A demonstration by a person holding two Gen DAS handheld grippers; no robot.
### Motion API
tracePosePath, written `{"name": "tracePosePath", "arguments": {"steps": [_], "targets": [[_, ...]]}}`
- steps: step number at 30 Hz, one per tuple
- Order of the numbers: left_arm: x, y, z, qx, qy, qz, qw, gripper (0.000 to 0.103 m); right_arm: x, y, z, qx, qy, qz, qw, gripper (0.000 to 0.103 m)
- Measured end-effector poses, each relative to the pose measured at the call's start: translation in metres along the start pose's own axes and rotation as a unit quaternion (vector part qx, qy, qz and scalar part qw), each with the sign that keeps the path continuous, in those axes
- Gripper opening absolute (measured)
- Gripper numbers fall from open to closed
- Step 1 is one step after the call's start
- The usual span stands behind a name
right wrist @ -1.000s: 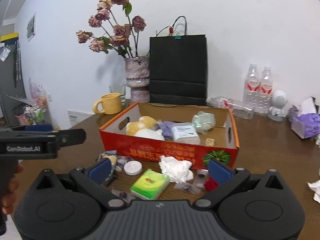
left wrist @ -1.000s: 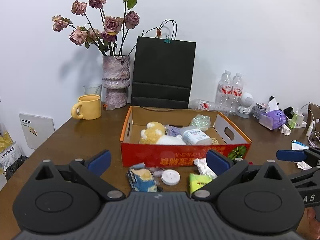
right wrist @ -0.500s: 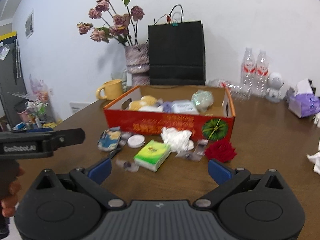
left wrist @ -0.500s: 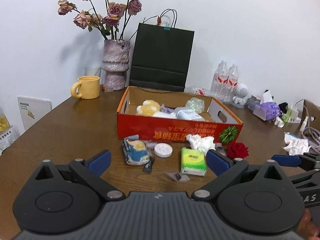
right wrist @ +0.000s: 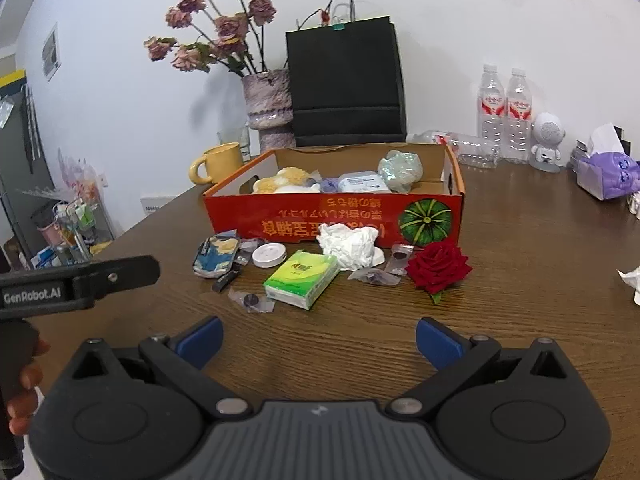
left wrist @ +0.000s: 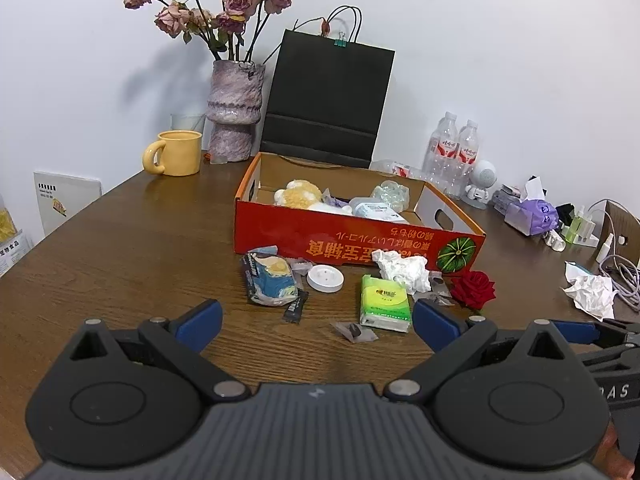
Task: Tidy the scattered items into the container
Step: 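Move both tools back toward the green tissue pack and red rose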
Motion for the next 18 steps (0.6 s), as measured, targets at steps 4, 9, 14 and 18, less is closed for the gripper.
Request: {"name": "tracePosePath", "arguments": {"steps": [4, 9, 14, 18], "targets": [[-0.003, 0.002, -0.001, -0.001, 0.005, -0.005, 1.0000, 0.103, -0.003, 0.001, 0.003, 0.002, 0.009, -0.002, 1.000, 0.103], [-0.009, 0.003, 0.002, -0.011, 0.003, -0.010, 0.9999, 0.103, -0.012, 0.002, 0.003, 0.006, 0.012, -0.011, 1.000, 0.103], [-0.026, 0.007, 0.006, -0.035, 0.003, -0.031, 0.9989, 0.103, -0.022, 0.002, 0.006, 0.000, 0.008, -0.021, 1.000, 0.103], [-0.040, 0.010, 0.011, -0.051, 0.009, -0.046, 0.9976, 0.103, -0.032, 0.000, 0.010, -0.003, 0.011, -0.029, 1.000, 0.102]]}}
Point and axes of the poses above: each gripper's, at about its wrist camera, not at the fingertips, and x roughly against the way its jaws point, z to its right, y to its underside, the point moved 3 cm from there along -x, roughly the way its jaws point, and after that the axes turned 6 degrees about -y, right-handed, at the moved point
